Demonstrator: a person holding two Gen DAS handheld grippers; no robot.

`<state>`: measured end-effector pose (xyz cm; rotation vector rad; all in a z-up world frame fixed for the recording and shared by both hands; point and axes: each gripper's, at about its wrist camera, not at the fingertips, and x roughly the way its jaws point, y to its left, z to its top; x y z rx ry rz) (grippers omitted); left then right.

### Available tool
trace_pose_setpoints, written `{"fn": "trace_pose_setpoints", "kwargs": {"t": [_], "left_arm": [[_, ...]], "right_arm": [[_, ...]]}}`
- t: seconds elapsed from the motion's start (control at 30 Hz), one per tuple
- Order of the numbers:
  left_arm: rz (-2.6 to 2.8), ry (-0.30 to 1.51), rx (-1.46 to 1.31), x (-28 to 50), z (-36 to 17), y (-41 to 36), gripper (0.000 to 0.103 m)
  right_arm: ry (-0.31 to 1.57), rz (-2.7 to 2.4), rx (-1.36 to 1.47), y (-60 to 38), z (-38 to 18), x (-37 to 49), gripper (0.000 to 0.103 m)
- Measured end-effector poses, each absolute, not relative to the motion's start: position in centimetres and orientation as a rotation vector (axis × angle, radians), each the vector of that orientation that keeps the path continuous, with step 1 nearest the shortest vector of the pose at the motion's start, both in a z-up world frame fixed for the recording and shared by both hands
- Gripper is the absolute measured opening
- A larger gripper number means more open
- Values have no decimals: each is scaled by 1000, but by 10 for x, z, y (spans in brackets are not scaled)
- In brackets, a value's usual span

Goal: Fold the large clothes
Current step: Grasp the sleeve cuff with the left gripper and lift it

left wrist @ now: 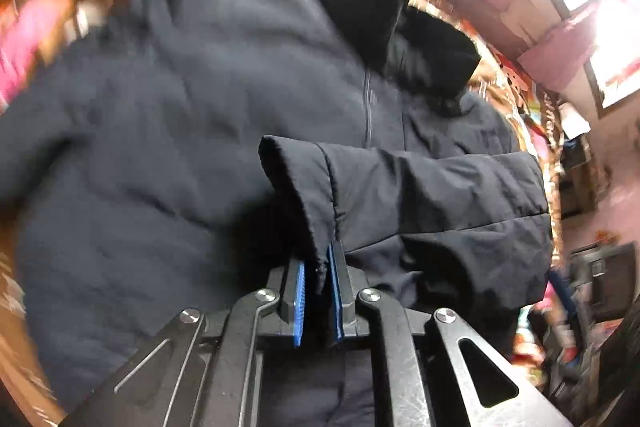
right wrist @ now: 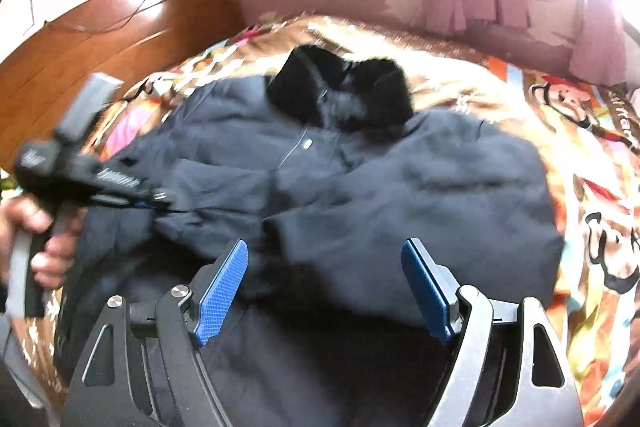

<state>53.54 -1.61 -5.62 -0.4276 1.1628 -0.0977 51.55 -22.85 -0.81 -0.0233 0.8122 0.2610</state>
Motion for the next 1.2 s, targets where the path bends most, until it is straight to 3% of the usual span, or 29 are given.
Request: {"fn": "trace_pose_setpoints", "kwargs": {"t": [0.23, 0.5, 0.63, 0.93, 1.0, 1.03, 1.07, 1.2], "left_arm": [[22, 1036, -312, 523, -14, 20, 9], [98, 1089, -305, 539, -63, 49, 10], [77, 1075, -335, 535, -72, 54, 13], [-10, 1062, -694, 502, -68, 116, 25], [38, 1027, -744, 485, -63, 142, 45], [82, 1007, -766, 474, -61, 158, 72], [146, 980, -790, 462, -60, 176, 91], [365, 966, -906, 422, -73, 247, 93]], "right_arm": [[872, 245, 46, -220, -18, 573, 75], [1044, 201, -52, -172, -92, 605, 75], [1033, 156, -136, -155, -114, 606, 78], [1018, 79, -164, -137, -102, 606, 81], [951, 101, -96, -136, -85, 598, 82], [929, 116, -76, -131, -77, 596, 83], [912, 128, -70, -123, -70, 594, 83], [869, 207, -88, -82, -55, 592, 83]]}}
